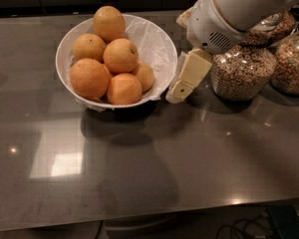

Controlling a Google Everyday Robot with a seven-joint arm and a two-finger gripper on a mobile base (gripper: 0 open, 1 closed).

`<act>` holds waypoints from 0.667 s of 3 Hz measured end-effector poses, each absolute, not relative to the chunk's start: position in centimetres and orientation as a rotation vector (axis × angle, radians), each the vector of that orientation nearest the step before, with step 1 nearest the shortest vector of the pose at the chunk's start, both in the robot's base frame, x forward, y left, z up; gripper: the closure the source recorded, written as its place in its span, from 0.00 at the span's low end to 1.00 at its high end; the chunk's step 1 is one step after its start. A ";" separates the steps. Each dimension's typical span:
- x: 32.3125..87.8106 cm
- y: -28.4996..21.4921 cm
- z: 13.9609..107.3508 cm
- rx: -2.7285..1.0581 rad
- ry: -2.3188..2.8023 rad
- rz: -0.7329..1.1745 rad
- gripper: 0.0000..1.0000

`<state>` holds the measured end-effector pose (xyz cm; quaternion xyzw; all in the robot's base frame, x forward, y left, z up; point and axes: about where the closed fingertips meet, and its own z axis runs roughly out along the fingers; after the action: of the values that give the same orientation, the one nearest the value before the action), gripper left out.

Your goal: Pick orange from white bowl

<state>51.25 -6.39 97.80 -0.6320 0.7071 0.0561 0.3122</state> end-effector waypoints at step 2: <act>56.2 0.4 97.2 -1.526 1.739 0.331 0.00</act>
Offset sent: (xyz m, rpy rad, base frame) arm 0.0699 0.0719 -0.0033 0.3230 -0.0408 -0.0308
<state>56.24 0.41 97.24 -0.6008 0.6847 0.1305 0.3914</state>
